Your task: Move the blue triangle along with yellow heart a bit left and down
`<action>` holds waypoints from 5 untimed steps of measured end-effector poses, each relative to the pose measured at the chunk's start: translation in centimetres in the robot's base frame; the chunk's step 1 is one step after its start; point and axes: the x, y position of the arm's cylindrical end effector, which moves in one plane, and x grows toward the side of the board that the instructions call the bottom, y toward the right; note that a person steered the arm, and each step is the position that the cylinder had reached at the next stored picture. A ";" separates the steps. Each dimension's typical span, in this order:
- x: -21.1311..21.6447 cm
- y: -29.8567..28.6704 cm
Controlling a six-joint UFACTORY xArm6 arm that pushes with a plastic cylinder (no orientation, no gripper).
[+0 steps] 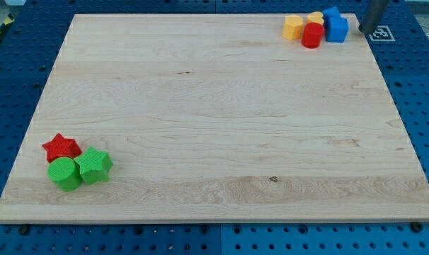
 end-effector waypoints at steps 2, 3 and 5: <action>-3.0 -1.7; -4.7 -4.3; -4.8 -6.5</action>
